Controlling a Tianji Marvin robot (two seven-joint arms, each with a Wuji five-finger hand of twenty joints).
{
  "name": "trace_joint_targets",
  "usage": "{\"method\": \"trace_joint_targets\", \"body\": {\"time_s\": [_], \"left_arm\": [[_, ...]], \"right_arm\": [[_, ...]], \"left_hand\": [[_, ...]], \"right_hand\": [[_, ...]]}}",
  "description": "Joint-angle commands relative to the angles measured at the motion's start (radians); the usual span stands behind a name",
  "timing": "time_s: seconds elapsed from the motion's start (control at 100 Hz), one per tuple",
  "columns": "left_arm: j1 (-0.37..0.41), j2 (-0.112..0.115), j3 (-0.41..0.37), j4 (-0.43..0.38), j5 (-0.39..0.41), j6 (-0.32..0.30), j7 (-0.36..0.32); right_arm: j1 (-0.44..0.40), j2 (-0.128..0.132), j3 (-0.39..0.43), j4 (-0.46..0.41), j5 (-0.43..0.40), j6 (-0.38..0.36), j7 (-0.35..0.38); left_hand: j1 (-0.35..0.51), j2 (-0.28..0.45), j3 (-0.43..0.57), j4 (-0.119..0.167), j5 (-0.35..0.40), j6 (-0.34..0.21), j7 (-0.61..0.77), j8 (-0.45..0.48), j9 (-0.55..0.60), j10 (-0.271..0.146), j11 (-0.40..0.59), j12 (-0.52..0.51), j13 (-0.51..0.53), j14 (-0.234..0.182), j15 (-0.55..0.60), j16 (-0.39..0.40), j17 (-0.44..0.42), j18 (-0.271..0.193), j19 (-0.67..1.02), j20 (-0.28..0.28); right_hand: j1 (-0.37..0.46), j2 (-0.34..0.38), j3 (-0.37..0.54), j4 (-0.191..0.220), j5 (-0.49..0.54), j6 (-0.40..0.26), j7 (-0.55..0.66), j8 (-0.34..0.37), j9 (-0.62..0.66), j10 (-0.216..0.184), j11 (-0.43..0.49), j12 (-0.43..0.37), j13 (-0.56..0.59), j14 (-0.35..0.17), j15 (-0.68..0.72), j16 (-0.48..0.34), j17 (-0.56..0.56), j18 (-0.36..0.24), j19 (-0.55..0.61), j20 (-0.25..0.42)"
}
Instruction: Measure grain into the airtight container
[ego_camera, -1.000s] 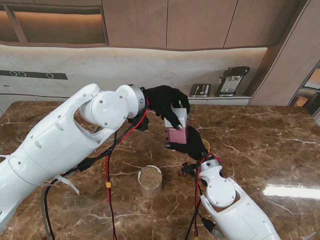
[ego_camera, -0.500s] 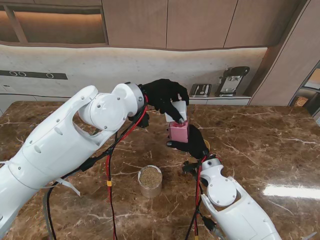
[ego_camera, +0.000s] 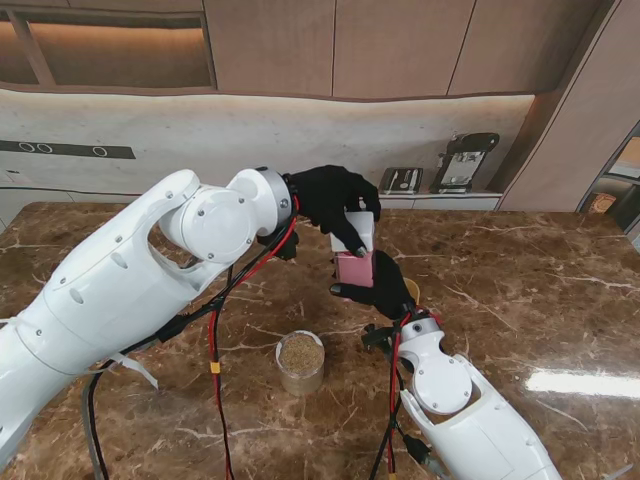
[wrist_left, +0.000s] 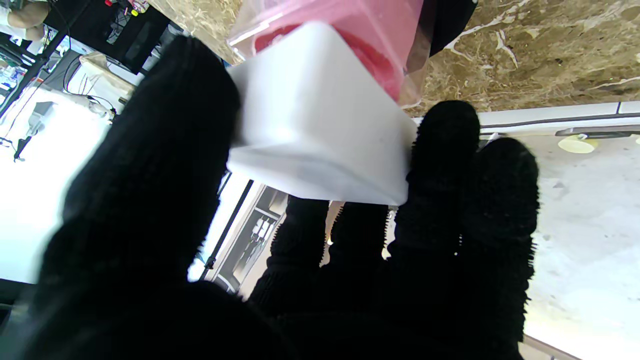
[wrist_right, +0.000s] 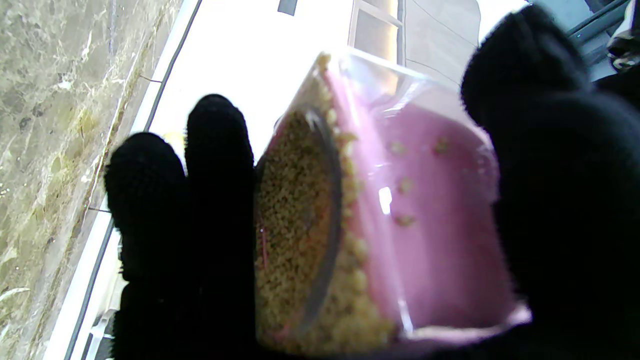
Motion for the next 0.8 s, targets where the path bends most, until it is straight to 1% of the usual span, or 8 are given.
{"method": "trace_joint_targets", "body": {"time_s": [0.0, 0.16, 0.22, 0.48, 0.61, 0.69, 0.75, 0.79], "left_arm": [[-0.008, -0.001, 0.010, 0.009, 0.005, -0.003, -0.010], [-0.013, -0.002, 0.019, 0.018, 0.013, -0.017, -0.007], [-0.013, -0.002, 0.023, 0.021, 0.015, -0.022, -0.007], [-0.021, -0.005, 0.040, 0.042, 0.013, -0.049, -0.006], [-0.032, -0.001, 0.048, 0.050, 0.003, -0.062, -0.023], [-0.039, 0.002, 0.053, 0.053, 0.000, -0.070, -0.038], [-0.044, 0.005, 0.054, 0.055, -0.007, -0.079, -0.051], [-0.045, 0.007, 0.053, 0.056, -0.010, -0.085, -0.057]], "right_arm": [[-0.005, -0.002, 0.002, -0.005, 0.005, 0.005, 0.013], [-0.007, -0.002, 0.005, -0.009, 0.016, 0.007, 0.019], [-0.011, -0.002, 0.007, -0.014, 0.035, 0.008, 0.023], [-0.012, -0.002, 0.010, -0.017, 0.032, 0.007, 0.021], [-0.012, -0.002, 0.011, -0.018, 0.033, 0.006, 0.022], [-0.013, -0.001, 0.011, -0.018, 0.033, 0.003, 0.022], [-0.013, -0.001, 0.012, -0.018, 0.031, 0.000, 0.022], [-0.013, -0.001, 0.012, -0.019, 0.032, -0.002, 0.023]], "left_hand": [[0.181, 0.218, 0.265, 0.043, 0.239, -0.148, 0.260, 0.041, 0.103, -0.053, 0.102, 0.041, 0.004, -0.014, 0.029, -0.002, -0.003, -0.025, 0.039, -0.005], [0.181, 0.219, 0.263, 0.043, 0.238, -0.150, 0.262, 0.040, 0.100, -0.052, 0.099, 0.045, -0.002, -0.017, 0.028, 0.000, -0.008, -0.028, 0.038, -0.003], [0.181, 0.221, 0.262, 0.043, 0.235, -0.153, 0.262, 0.041, 0.101, -0.066, 0.096, 0.046, -0.008, -0.018, 0.025, 0.000, -0.015, -0.029, 0.035, -0.003], [0.185, 0.224, 0.255, 0.043, 0.230, -0.157, 0.262, 0.041, 0.098, -0.072, 0.086, 0.046, -0.019, -0.019, 0.020, 0.001, -0.031, -0.033, 0.030, 0.001], [0.191, 0.231, 0.248, 0.045, 0.223, -0.165, 0.258, 0.041, 0.089, -0.083, 0.072, 0.045, -0.048, -0.022, 0.007, -0.001, -0.067, -0.036, 0.013, 0.000], [0.212, 0.234, 0.233, 0.053, 0.215, -0.174, 0.245, 0.044, 0.090, -0.103, 0.030, 0.051, -0.078, -0.033, -0.016, -0.004, -0.106, -0.034, -0.009, 0.016], [0.236, 0.211, 0.273, 0.053, 0.214, -0.187, 0.199, 0.052, 0.088, -0.134, -0.026, 0.048, -0.116, -0.052, -0.042, -0.009, -0.150, -0.046, -0.034, 0.035], [0.239, 0.189, 0.335, 0.046, 0.213, -0.191, 0.140, 0.082, 0.062, -0.151, -0.017, 0.020, -0.131, -0.058, -0.075, 0.061, -0.181, -0.049, -0.052, 0.048]], "right_hand": [[0.187, 0.376, 0.226, -0.006, 0.119, -0.237, 0.164, 0.006, 0.108, -0.119, 0.172, 0.021, 0.030, -0.120, 0.012, 0.001, -0.006, -0.066, -0.021, 0.026], [0.189, 0.379, 0.225, -0.006, 0.119, -0.235, 0.164, 0.005, 0.108, -0.119, 0.172, 0.021, 0.032, -0.119, 0.013, 0.001, -0.002, -0.066, -0.020, 0.026], [0.192, 0.381, 0.223, -0.005, 0.119, -0.233, 0.165, 0.006, 0.108, -0.116, 0.172, 0.021, 0.032, -0.116, 0.013, 0.001, -0.002, -0.065, -0.020, 0.026], [0.195, 0.383, 0.220, -0.004, 0.118, -0.229, 0.164, 0.003, 0.111, -0.116, 0.174, 0.021, 0.037, -0.116, 0.016, 0.002, 0.001, -0.064, -0.018, 0.027], [0.196, 0.385, 0.219, -0.004, 0.120, -0.229, 0.164, 0.002, 0.112, -0.117, 0.175, 0.020, 0.037, -0.116, 0.016, 0.002, 0.001, -0.064, -0.018, 0.027], [0.198, 0.387, 0.218, -0.003, 0.119, -0.229, 0.164, 0.002, 0.111, -0.116, 0.175, 0.020, 0.037, -0.116, 0.016, 0.002, 0.001, -0.064, -0.018, 0.027], [0.198, 0.388, 0.217, -0.003, 0.119, -0.232, 0.164, 0.002, 0.111, -0.116, 0.175, 0.020, 0.036, -0.118, 0.016, 0.001, 0.001, -0.064, -0.018, 0.027], [0.198, 0.388, 0.216, -0.004, 0.119, -0.232, 0.164, 0.002, 0.110, -0.116, 0.174, 0.020, 0.036, -0.118, 0.015, 0.001, 0.001, -0.064, -0.018, 0.027]]}}
